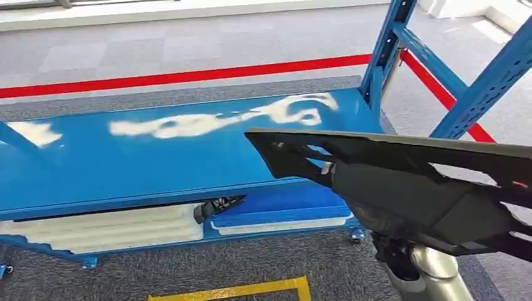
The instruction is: Take the parts from the cabinet and place them on the table.
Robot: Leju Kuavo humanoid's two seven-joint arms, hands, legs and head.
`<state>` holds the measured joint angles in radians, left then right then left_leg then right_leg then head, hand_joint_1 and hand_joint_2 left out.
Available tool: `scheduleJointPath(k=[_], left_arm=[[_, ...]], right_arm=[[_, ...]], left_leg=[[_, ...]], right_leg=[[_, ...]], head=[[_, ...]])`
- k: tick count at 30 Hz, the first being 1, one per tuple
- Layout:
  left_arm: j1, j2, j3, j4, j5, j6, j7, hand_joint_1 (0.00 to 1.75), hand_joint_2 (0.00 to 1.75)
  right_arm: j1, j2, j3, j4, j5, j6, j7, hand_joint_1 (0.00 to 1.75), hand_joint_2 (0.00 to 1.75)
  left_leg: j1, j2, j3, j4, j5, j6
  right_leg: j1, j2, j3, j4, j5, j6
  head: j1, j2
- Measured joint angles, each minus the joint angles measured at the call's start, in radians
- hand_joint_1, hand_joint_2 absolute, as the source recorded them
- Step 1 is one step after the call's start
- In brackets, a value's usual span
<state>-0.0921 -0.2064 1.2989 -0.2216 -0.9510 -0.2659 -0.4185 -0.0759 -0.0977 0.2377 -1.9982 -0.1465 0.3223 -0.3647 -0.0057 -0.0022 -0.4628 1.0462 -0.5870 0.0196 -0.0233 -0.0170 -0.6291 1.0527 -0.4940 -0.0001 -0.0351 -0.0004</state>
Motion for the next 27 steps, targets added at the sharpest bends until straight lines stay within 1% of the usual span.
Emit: scheduleJointPath(k=[1,2,4,5,6,7,8,9,10,11,12,13,14,15,16,17,19,20,21,22,23,24,25,26,27], left_arm=[[-0.001,0.001,0.000,0.000,0.000,0.002,0.000,0.00,1.75],[-0.002,0.001,0.000,0.000,0.000,0.003,0.000,0.00,1.75],[0.000,0.001,0.000,0.000,-0.001,0.005,0.001,0.00,1.75],[0.001,0.000,0.000,0.000,-0.001,0.006,0.001,0.00,1.75],[-0.001,0.000,0.000,0.000,-0.001,0.007,0.001,0.00,1.75],[-0.004,0.001,0.000,0.000,-0.001,0.009,0.000,0.00,1.75],[-0.005,0.001,0.000,0.000,-0.003,0.009,0.001,0.00,1.75],[-0.004,0.000,0.000,0.000,-0.004,0.009,0.000,0.00,1.75],[-0.003,0.000,0.000,0.000,-0.004,0.009,0.000,0.00,1.75],[-0.003,0.000,0.000,0.000,-0.004,0.009,0.000,0.00,1.75],[-0.003,0.000,0.000,0.000,-0.005,0.009,0.000,0.00,1.75],[-0.003,0.000,0.000,0.000,-0.005,0.009,0.000,0.00,1.75],[-0.003,0.000,0.000,0.000,-0.006,0.009,0.000,0.00,1.75],[-0.004,0.000,0.000,0.000,-0.006,0.009,0.000,0.00,1.75],[-0.004,0.000,0.000,0.000,-0.007,0.009,0.000,0.00,1.75],[-0.004,0.000,0.000,0.000,-0.008,0.009,-0.001,0.00,1.75],[-0.004,0.000,0.000,0.000,-0.014,0.009,-0.002,0.00,1.75],[-0.001,0.000,0.000,0.000,-0.015,0.010,-0.001,0.00,1.75],[-0.002,0.002,0.000,0.000,-0.017,0.012,-0.002,0.00,1.75],[0.000,0.002,0.000,0.000,-0.019,0.012,-0.002,0.00,1.75],[0.000,0.002,0.000,0.000,-0.018,0.013,-0.003,0.00,1.75],[-0.001,0.002,0.000,0.000,-0.018,0.013,-0.004,0.00,1.75],[-0.001,0.002,0.000,0.000,-0.019,0.012,-0.004,0.00,1.75],[-0.001,0.002,0.000,0.000,-0.019,0.012,-0.004,0.00,1.75],[0.000,0.002,0.000,0.000,-0.019,0.012,-0.004,0.00,1.75]], right_arm=[[-0.002,0.000,0.001,0.000,-0.001,0.000,0.003,1.75,1.75],[-0.004,0.000,0.002,0.002,-0.001,0.001,0.005,1.75,1.75],[-0.006,0.000,0.009,0.007,-0.002,0.002,0.007,1.75,1.75],[-0.006,0.000,0.009,0.007,-0.002,0.002,0.008,1.75,1.75],[-0.006,-0.002,0.009,0.010,-0.004,0.003,0.008,1.75,1.75],[-0.010,-0.002,0.010,0.013,-0.006,0.006,0.008,1.75,1.75],[-0.010,-0.002,0.011,0.017,-0.010,0.007,0.011,1.75,1.75],[-0.009,-0.002,0.011,0.021,-0.016,0.007,0.013,1.75,1.75],[-0.009,-0.002,0.011,0.024,-0.019,0.007,0.014,1.75,1.75],[-0.009,-0.002,0.012,0.027,-0.022,0.007,0.015,1.75,1.75],[-0.009,-0.002,0.012,0.030,-0.026,0.009,0.015,1.75,1.75],[-0.009,-0.002,0.012,0.032,-0.029,0.010,0.016,1.75,1.75],[-0.011,-0.002,0.012,0.032,-0.032,0.010,0.015,1.75,1.75],[-0.013,-0.002,0.012,0.032,-0.033,0.010,0.015,1.75,1.75],[-0.015,-0.002,0.013,0.032,-0.034,0.010,0.015,1.75,1.75],[-0.015,-0.001,0.014,0.031,-0.036,0.010,0.013,1.75,1.75],[-0.016,0.003,0.014,0.032,-0.036,0.003,0.009,1.75,1.75],[-0.014,0.008,0.015,0.032,-0.036,-0.001,0.008,1.75,1.75],[-0.018,0.012,0.015,0.034,-0.034,-0.004,0.009,1.75,1.75],[-0.017,0.015,0.016,0.034,-0.030,-0.006,0.011,1.75,1.75],[-0.017,0.015,0.016,0.034,-0.027,-0.007,0.013,1.75,1.75],[-0.016,0.014,0.016,0.036,-0.023,-0.007,0.013,1.75,1.75],[-0.016,0.014,0.016,0.038,-0.016,-0.007,0.012,1.75,1.75],[-0.014,0.013,0.016,0.040,-0.006,-0.007,0.007,1.75,1.75],[-0.012,0.012,0.016,0.040,0.006,-0.008,-0.001,1.75,1.75]], left_leg=[[-0.004,0.000,0.030,-0.061,-0.020,0.008],[-0.009,-0.001,0.026,-0.061,-0.017,0.007],[-0.015,-0.001,0.020,-0.062,-0.005,0.011],[-0.015,-0.001,0.012,-0.078,0.015,0.017],[-0.004,0.010,0.008,-0.086,0.032,0.014],[-0.003,0.009,-0.009,-0.088,0.047,0.026],[-0.004,0.010,-0.025,-0.086,0.057,0.026],[-0.006,0.011,-0.039,-0.085,0.067,0.028],[-0.006,0.012,-0.055,-0.081,0.077,0.027],[-0.007,0.013,-0.071,-0.075,0.085,0.027],[-0.006,0.014,-0.087,-0.069,0.091,0.025],[-0.005,0.014,-0.102,-0.061,0.096,0.022],[-0.003,0.014,-0.117,-0.050,0.100,0.019],[-0.003,0.014,-0.129,-0.036,0.102,0.016],[-0.009,0.013,-0.144,-0.018,0.102,0.014],[-0.010,0.012,-0.150,-0.012,0.107,0.008],[-0.010,0.012,-0.158,-0.011,0.122,-0.002],[-0.012,0.010,-0.167,-0.010,0.129,-0.007],[-0.010,0.007,-0.176,-0.003,0.104,-0.015],[-0.005,0.007,-0.184,0.028,0.050,-0.024],[0.000,0.007,-0.196,0.083,-0.007,-0.032],[0.004,0.007,-0.211,0.159,-0.060,-0.037],[0.006,0.007,-0.222,0.228,-0.092,-0.039],[0.006,0.007,-0.222,0.272,-0.097,-0.040],[0.007,0.007,-0.202,0.275,-0.074,-0.039]], right_leg=[[0.003,0.000,-0.005,0.000,0.009,0.009],[-0.002,-0.002,-0.008,-0.002,0.018,0.016],[-0.008,-0.002,-0.007,-0.012,0.036,0.029],[-0.003,0.003,-0.005,-0.019,0.047,0.037],[-0.002,0.007,-0.021,-0.005,0.014,0.037],[-0.001,0.011,-0.036,0.035,-0.046,0.034],[0.000,0.012,-0.052,0.099,-0.107,0.034],[0.000,0.012,-0.067,0.175,-0.157,0.036],[0.001,0.012,-0.079,0.243,-0.181,0.038],[0.001,0.012,-0.076,0.282,-0.173,0.040],[0.000,0.012,-0.054,0.273,-0.146,0.042],[-0.001,0.012,-0.010,0.226,-0.108,0.044],[-0.001,0.012,0.047,0.145,-0.077,0.045],[-0.001,0.011,0.111,0.053,-0.071,0.045],[0.002,0.012,0.151,-0.019,-0.086,0.044],[0.003,0.015,0.154,-0.028,-0.097,0.035],[0.004,0.016,0.145,-0.029,-0.097,0.033],[-0.001,0.014,0.134,-0.031,-0.089,0.019],[-0.005,0.010,0.120,-0.032,-0.079,0.005],[-0.005,0.010,0.107,-0.032,-0.069,-0.007],[-0.004,0.009,0.094,-0.031,-0.060,-0.007],[-0.003,0.008,0.080,-0.030,-0.048,-0.008],[-0.002,0.004,0.067,-0.029,-0.039,-0.008],[-0.001,0.003,0.054,-0.027,-0.030,-0.008],[0.000,0.001,0.040,-0.026,-0.021,-0.007]], head=[[0.000,0.000],[0.000,0.000],[0.000,0.000],[0.000,0.000],[0.000,0.000],[0.002,0.000],[0.002,0.000],[0.002,0.000],[0.002,0.000],[0.002,0.000],[0.002,0.000],[0.002,0.000],[0.002,0.000],[0.002,0.000],[0.002,0.000],[0.000,0.000],[0.000,0.000],[0.000,0.000],[0.000,0.000],[-0.001,0.000],[-0.001,0.000],[-0.001,0.000],[-0.001,0.000],[-0.001,0.000],[-0.001,0.000]])
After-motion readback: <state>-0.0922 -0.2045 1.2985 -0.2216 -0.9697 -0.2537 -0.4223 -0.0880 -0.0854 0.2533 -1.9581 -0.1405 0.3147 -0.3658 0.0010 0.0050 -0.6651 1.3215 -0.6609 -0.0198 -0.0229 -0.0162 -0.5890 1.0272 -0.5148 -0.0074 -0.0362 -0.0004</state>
